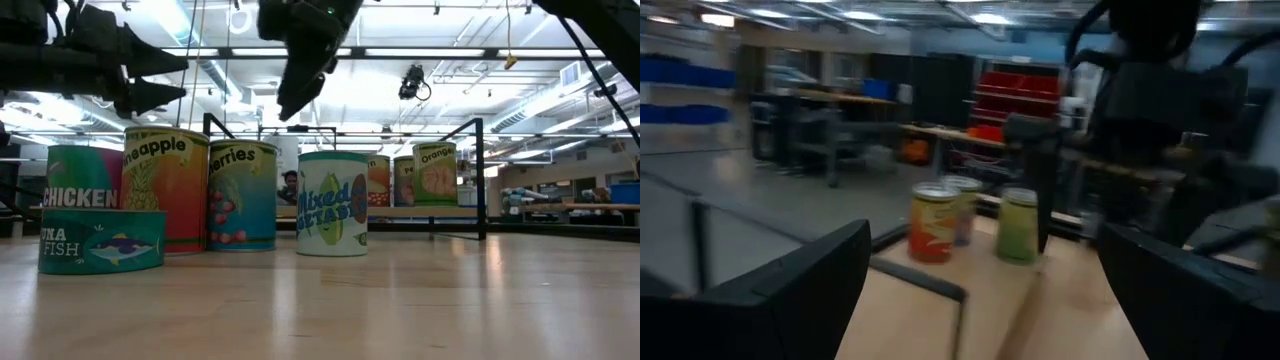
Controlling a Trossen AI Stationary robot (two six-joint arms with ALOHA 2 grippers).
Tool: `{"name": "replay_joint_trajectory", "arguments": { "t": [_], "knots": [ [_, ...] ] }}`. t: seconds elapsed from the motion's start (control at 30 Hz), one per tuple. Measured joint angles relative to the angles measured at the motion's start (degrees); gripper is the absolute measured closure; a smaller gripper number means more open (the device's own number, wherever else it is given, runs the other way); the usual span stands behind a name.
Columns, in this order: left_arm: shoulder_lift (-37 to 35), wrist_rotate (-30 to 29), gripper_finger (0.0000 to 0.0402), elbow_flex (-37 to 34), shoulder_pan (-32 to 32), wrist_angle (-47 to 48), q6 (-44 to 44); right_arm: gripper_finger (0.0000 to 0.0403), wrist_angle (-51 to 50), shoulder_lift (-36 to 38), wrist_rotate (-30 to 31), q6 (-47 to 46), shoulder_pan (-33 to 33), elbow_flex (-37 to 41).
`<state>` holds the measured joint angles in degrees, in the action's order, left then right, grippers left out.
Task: Pick and place cans onto a shelf
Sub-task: Put the canned vegetables on the shelf
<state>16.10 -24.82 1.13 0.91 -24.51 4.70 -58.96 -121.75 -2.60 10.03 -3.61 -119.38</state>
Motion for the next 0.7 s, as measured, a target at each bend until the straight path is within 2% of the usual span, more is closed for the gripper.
{"name": "replay_joint_trajectory", "arguments": {
  "t": [0.17, 0.23, 0.7],
  "knots": [
    [0.01, 11.88, 0.0008, -0.02, -0.02, 0.58, 2.29, 0.0023, 4.35, 0.04, 0.56, -4.21, 4.19, 2.62],
    [0.00, 14.45, 0.0008, -0.02, -0.02, 1.13, 3.64, 0.0023, 4.18, -0.07, 2.45, -6.30, 5.73, 3.18],
    [0.02, 16.84, 0.0008, -0.02, -1.19, 7.74, 14.24, 0.0015, 0.39, -0.01, 6.99, -15.68, 10.81, 5.41]
  ]
}}
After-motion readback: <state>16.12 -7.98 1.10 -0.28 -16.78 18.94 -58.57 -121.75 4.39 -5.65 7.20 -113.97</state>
